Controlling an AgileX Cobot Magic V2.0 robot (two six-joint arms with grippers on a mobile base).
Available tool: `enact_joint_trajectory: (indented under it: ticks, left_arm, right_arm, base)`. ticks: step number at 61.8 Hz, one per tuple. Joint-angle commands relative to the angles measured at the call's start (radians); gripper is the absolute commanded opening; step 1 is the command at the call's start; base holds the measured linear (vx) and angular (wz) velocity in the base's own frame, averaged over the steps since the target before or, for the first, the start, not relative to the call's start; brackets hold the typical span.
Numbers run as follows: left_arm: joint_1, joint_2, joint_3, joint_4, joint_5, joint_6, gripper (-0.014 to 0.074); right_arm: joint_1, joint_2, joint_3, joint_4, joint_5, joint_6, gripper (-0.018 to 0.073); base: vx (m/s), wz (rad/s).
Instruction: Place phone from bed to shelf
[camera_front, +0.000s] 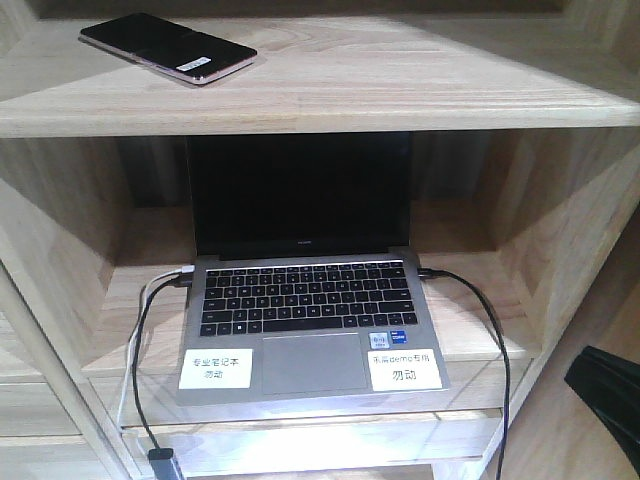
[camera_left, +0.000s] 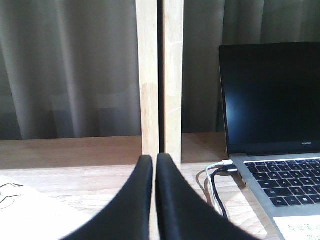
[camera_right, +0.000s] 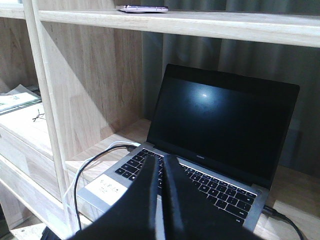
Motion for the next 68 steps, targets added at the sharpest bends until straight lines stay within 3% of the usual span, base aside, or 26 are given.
enact_joint_trajectory:
  ticks: [1,12,20,25,37,42,54,68]
  left_arm:
    - [-0.005,-0.007,-0.025,-0.01,-0.072,-0.009,0.0001]
    - [-0.005,-0.007,-0.025,-0.01,-0.072,-0.009,0.0001]
    - [-0.005,-0.007,-0.025,-0.01,-0.072,-0.009,0.0001]
    - [-0.005,-0.007,-0.025,-0.01,-0.072,-0.009,0.0001]
    - [-0.005,-0.007,-0.025,-0.01,-0.072,-0.009,0.0001]
    - [-0.005,-0.007,-0.025,-0.01,-0.072,-0.009,0.0001]
    - [-0.005,-0.007,-0.025,-0.01,-0.072,-0.009,0.0001]
    - [-0.005,-0.007,-0.025,-0.01,-0.072,-0.009,0.0001]
  right_arm:
    - [-0.005,0.007,-0.026,0.018,-0.076,0.001,-0.0005]
    - [-0.005,0.007,-0.026,0.039,-0.127,0.001,-0.0005]
    - [-0.005,0.007,-0.026,-0.017,-0.141,0.039,-0.0005]
    - [-0.005,0.007,-0.026,-0.136,-0.141,0.167,-0.0005]
    - [-0.005,0.007,-0.026,-0.549,-0.141,0.614,-0.0005]
    - [-0.005,0.007,-0.026,-0.629,-0.142,0.713,-0.0005]
    - [-0.049,0.007,-0.023,-0.638,-0.125,0.713,-0.0005]
    - [-0.279,-0.009,-0.011,-0.629,-0.071,0.655,-0.0005]
  base:
    - [0.0,0.0]
    - [0.0,0.0]
    - [0.0,0.0]
    - [0.0,0.0]
    - [0.0,0.0]
    - [0.0,0.0]
    - [0.0,0.0]
    - [0.0,0.0]
